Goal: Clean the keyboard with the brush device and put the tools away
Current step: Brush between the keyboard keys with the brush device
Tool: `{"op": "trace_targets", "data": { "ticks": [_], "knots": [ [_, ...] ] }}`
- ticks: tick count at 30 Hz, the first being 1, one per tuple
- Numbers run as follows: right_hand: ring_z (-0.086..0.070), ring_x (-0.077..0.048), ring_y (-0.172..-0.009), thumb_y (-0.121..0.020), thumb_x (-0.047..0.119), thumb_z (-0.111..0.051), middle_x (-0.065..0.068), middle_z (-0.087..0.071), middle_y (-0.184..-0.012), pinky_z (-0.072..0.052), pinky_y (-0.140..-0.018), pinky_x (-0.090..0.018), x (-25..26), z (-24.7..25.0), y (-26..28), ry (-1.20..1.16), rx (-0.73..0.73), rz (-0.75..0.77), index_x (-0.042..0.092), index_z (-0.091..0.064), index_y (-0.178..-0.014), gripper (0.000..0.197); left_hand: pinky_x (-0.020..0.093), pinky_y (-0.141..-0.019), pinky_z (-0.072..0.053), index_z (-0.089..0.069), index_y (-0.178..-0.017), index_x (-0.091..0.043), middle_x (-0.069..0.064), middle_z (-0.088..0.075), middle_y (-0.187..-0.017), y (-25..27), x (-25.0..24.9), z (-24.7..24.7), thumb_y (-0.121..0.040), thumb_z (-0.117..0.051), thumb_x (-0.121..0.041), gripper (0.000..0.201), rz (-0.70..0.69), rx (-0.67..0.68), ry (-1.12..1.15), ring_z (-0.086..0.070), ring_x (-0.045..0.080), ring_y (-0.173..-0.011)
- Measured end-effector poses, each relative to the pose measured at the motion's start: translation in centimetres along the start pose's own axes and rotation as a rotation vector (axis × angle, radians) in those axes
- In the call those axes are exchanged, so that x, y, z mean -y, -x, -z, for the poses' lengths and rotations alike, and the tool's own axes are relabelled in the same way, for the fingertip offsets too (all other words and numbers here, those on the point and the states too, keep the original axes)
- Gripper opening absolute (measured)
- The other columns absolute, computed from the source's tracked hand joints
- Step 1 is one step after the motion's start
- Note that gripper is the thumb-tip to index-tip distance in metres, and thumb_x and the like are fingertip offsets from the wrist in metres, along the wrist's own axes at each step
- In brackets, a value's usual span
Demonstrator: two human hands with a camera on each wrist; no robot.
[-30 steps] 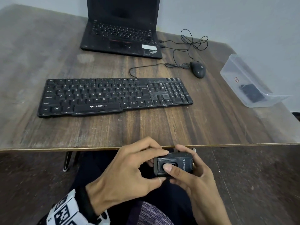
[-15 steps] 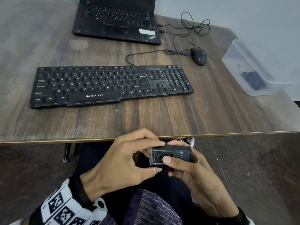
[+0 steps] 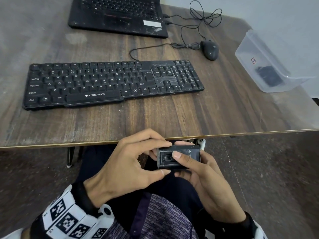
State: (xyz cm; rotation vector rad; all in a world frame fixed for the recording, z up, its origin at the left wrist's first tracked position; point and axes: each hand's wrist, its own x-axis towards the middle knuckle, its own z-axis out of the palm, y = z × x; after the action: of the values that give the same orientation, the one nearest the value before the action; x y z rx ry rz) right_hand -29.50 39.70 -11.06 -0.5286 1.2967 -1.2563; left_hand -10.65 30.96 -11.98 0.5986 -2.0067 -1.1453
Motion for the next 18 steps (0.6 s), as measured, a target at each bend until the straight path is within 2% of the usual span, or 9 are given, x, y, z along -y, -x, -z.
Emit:
{"op": "trace_targets", "data": {
  "ticks": [5, 12, 18],
  "knots": [
    [-0.079, -0.028, -0.094, -0.075, 0.018, -0.085, -0.014, -0.079, -0.104, -0.064, -0.068, -0.032, 0.1, 0.2, 0.0, 0.201, -0.053, 0.192, 0.012, -0.071, -0.119, 0.047, 0.025, -0.075, -0.058, -0.073, -0.120, -0.009, -0.002, -0.065, -0.109, 0.1, 0.1, 0.0, -0.070, -0.092, -0.009, 0.054, 0.019, 0.027, -0.017, -0.067, 0.019, -0.089],
    [-0.079, -0.024, -0.095, -0.082, 0.014, -0.081, -0.007, -0.079, -0.101, -0.065, -0.068, -0.033, 0.7, 0.7, 0.2, 0.314, -0.002, 0.284, 0.009, -0.072, -0.114, 0.033, 0.029, -0.074, -0.060, -0.074, -0.118, -0.010, -0.002, -0.066, -0.109, 0.2, 0.3, -0.3, -0.068, -0.093, -0.007, 0.054, 0.050, -0.014, 0.039, -0.068, 0.021, -0.090],
    [-0.077, -0.024, -0.101, -0.085, 0.014, -0.081, -0.002, -0.076, -0.111, -0.067, -0.069, -0.038, 0.2, 0.5, 0.7, 0.425, -0.040, 0.403, 0.010, -0.071, -0.117, 0.034, 0.027, -0.072, -0.060, -0.074, -0.116, -0.005, 0.001, -0.066, -0.106, 0.7, 0.3, -1.3, -0.067, -0.094, -0.005, 0.053, 0.035, -0.080, 0.070, -0.070, 0.021, -0.087]
  ]
}}
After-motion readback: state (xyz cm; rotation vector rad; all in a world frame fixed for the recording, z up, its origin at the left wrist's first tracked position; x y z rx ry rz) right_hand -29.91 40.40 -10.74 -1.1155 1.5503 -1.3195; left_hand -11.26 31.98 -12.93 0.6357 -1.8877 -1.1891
